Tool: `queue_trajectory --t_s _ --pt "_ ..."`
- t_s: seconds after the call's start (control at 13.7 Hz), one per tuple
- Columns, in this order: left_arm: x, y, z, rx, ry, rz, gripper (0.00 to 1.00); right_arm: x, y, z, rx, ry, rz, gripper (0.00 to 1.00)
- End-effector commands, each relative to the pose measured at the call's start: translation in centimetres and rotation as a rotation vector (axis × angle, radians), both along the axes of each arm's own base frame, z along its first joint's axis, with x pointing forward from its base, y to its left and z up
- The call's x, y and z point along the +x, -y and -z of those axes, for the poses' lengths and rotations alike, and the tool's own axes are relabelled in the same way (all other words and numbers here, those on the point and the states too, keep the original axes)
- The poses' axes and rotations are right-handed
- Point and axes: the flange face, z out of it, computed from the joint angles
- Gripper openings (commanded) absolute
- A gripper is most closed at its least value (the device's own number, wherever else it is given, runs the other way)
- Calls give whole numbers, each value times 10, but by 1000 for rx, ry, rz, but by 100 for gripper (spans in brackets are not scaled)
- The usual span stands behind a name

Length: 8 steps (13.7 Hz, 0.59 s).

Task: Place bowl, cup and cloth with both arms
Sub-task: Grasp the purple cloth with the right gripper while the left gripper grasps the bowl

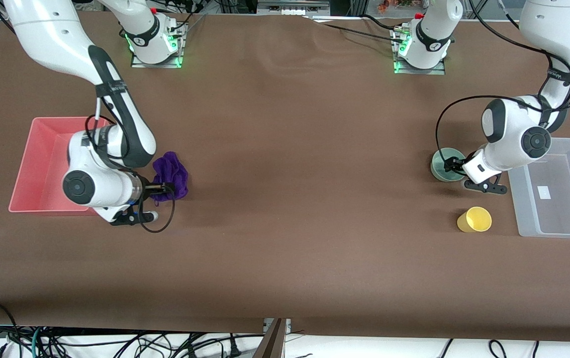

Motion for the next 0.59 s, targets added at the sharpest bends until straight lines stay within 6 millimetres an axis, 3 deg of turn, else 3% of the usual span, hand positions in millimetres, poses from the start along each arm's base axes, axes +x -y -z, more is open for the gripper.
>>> queue_trajectory --t_s 0.0,0.07,0.22,0.29,0.44,0.51 --pt "5 -12 -8 -9 16 98 0 -6 -7 19 13 -11 9 100" --pt "5 -21 -7 -14 16 110 0 -6 -7 23 14 -14 3 87" --pt "5 -23 -8 -16 18 122 0 -11 -6 33 12 -29 0 24" --pt "6 -23 -12 -16 19 127 0 -12 -6 34 11 -32 1 0" --pt "12 -22 -34 -21 9 146 0 -8 -5 23 10 -23 3 0" --pt "16 -24 -56 -29 -19 161 0 -4 -3 14 13 -5 -8 0"
